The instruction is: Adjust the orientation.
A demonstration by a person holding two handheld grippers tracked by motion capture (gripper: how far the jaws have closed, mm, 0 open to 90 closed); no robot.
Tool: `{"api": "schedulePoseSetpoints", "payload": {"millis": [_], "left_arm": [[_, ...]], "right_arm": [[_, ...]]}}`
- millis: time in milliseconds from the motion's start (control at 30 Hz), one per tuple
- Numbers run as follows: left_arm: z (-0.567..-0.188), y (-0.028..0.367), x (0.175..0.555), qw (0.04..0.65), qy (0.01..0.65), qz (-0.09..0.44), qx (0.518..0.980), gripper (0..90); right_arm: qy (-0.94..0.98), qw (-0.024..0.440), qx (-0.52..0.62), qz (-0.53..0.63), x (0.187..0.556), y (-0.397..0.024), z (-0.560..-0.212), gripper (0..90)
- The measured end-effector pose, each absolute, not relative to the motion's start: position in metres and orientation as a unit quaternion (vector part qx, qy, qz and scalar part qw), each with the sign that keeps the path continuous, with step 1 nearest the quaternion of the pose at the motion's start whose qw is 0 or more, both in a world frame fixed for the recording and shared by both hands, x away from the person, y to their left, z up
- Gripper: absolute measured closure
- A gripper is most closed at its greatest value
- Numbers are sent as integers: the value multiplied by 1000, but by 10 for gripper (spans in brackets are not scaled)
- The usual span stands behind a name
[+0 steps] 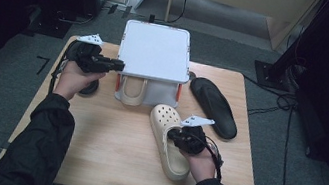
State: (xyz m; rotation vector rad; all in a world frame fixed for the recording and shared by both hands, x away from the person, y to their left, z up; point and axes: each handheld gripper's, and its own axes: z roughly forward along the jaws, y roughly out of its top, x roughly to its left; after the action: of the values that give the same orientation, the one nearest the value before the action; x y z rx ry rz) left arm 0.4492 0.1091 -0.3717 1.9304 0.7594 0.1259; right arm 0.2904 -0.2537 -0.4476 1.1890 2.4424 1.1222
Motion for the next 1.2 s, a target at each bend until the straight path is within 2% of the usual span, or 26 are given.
{"api": "schedulePoseSetpoints", "payload": {"millis": [200, 567, 867, 967, 1200], "left_arm": [[-372, 109, 449, 507, 316, 52, 800, 783], [-372, 109, 449, 507, 314, 52, 801, 783], [-372, 109, 449, 507, 314, 52, 801, 782], [-372, 109, 449, 507, 314, 52, 801, 782], [-372, 109, 449, 507, 315, 52, 801, 781]], "right_arm": [[828, 86, 399, 384, 291, -243, -449, 793], [824, 88, 400, 391, 291, -235, -450, 799], [826, 78, 397, 392, 288, -239, -450, 742], [823, 70, 393, 404, 284, -243, -444, 691], [802, 63, 388, 450, 276, -254, -429, 658]]}}
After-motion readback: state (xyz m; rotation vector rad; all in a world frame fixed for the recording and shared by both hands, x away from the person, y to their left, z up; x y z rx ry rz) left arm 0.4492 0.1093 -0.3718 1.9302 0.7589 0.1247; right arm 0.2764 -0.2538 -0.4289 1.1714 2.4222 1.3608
